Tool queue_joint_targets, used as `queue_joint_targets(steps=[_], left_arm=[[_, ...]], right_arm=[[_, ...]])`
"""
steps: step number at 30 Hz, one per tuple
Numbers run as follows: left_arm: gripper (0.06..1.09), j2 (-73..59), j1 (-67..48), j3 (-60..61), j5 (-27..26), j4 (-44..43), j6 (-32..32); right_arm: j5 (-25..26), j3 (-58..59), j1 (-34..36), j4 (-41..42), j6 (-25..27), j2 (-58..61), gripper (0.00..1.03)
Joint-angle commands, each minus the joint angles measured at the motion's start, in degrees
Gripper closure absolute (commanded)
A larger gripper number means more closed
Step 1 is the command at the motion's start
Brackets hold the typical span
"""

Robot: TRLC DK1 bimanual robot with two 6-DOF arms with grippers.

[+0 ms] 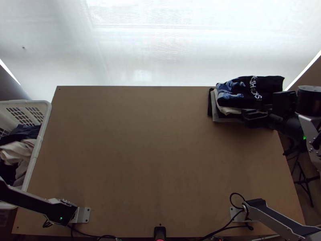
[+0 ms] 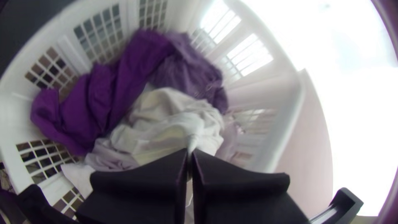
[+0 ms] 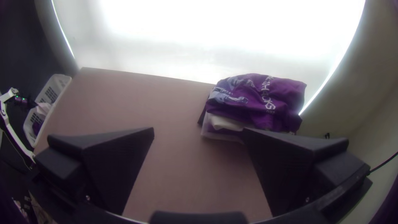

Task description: Fold the t-shirt

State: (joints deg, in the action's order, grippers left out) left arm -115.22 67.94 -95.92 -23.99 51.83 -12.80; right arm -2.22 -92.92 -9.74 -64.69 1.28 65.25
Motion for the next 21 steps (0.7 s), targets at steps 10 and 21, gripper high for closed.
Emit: queue_joint_targets(steps=[10, 21], left_arm=[[1.05, 32.8, -1.7, -22.4, -45.6, 12.6, 7.3], [1.05, 46.5, -15.2, -22.6, -51.1, -22.3, 49.1]], right_arm=[[0.0, 3.7, 0.2, 3.0, -0.2, -0.3, 0.04], [0.0, 16.4, 0.2, 8.9, 0.6, -5.1, 0.04]])
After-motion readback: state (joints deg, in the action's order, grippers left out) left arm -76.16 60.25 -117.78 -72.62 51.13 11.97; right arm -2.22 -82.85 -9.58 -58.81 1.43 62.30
